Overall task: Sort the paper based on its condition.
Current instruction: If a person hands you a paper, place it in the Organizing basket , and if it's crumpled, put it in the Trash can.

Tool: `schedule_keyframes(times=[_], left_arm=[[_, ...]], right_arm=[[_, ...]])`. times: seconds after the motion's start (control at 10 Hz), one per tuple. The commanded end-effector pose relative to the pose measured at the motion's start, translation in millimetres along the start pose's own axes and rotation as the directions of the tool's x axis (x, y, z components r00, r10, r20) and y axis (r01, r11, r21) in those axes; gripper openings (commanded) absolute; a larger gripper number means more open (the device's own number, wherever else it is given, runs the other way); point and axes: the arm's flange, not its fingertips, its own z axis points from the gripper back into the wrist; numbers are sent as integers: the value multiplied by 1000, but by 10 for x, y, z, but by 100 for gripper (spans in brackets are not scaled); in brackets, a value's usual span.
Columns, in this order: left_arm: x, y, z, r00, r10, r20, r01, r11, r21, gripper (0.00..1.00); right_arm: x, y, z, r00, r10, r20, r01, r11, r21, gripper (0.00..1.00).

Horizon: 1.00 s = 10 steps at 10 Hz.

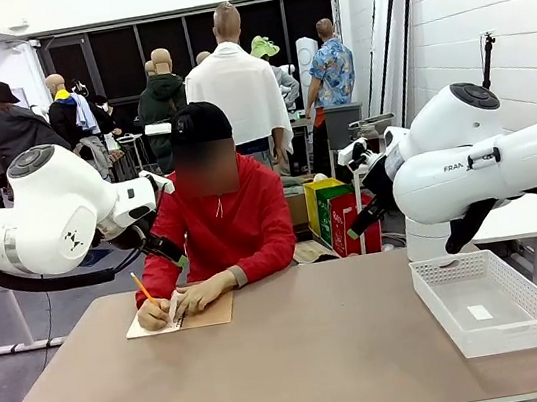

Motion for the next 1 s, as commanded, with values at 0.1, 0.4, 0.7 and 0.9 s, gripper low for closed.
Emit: schedule_keyframes(times=[0.1, 0.4, 0.7, 0.9], left_arm=[[-6, -1, -4, 1000, 0, -5, 0, 1000, -1, 100], [-6, -1, -4, 1000, 0, -5, 0, 1000, -1, 100], [-6, -1, -4, 1000, 0, -5, 0, 1000, -1, 100], [-6, -1, -4, 1000, 0, -5, 0, 1000, -1, 100]], right_arm=[[-7, -10, -3, 1000, 3, -3, -3, 1000, -3, 100], [-7, -10, -3, 1000, 3, -3, -3, 1000, -3, 100], [-7, -10, -3, 1000, 3, -3, -3, 1000, -3, 100], [-7, -10, -3, 1000, 3, -3, -3, 1000, -3, 100]])
